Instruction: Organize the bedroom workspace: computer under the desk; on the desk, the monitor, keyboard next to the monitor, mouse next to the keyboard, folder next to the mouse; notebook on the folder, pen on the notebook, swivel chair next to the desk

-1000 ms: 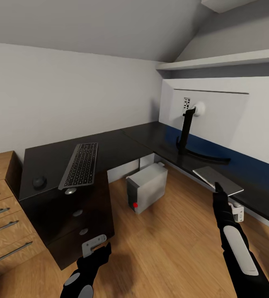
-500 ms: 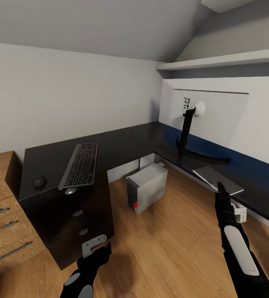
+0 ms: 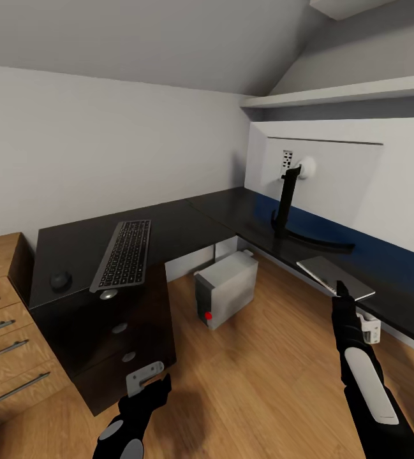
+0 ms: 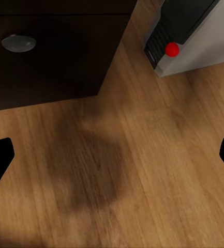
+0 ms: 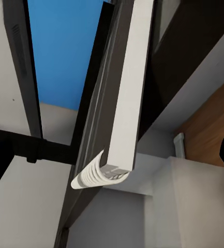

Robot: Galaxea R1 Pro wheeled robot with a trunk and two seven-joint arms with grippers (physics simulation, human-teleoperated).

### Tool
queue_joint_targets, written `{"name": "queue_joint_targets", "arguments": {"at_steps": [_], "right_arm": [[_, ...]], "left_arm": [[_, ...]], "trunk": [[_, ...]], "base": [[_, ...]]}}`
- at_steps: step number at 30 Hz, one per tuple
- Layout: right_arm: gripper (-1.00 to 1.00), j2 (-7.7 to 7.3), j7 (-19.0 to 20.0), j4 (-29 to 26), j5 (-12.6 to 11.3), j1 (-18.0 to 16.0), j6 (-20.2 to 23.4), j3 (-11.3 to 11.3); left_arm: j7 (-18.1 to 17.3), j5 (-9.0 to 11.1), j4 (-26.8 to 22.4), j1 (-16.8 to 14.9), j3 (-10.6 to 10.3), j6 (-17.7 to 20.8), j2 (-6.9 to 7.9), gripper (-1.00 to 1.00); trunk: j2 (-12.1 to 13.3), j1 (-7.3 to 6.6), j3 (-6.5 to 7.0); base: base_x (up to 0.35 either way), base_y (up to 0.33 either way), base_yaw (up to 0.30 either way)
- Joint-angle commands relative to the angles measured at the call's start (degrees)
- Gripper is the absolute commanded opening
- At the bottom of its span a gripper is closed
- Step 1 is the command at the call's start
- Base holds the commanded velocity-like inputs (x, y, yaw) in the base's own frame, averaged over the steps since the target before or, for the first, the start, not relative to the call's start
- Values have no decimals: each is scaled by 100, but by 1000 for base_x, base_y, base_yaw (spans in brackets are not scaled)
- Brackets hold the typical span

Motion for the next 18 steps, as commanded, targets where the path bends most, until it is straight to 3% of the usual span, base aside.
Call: {"name": "queue_joint_targets", "arguments": {"at_steps": [1,15,16,18], "right_arm": [[100,-3,-15,-6,-51,-3,-31,9],[100,0,-26,-7,-54,-3,-35,12],[-100,-1,-32,-10,-52,-3,-35,14],[-100,-3,-39,-13,-45,-3,-35,16]], "left_arm": [[43,38,-8,-5,-6,15,1,100],[46,38,-8,-6,-6,15,0,100],[45,38,-8,-5,-6,15,-1,100],[43,38,-8,-6,-6,15,-3,100]], "trunk": [[-3,-1,-6],[-3,-1,-6],[-3,-1,-6],[-3,-1,-6]], "base": [[0,0,0],[0,0,0],[0,0,0],[0,0,0]]}}
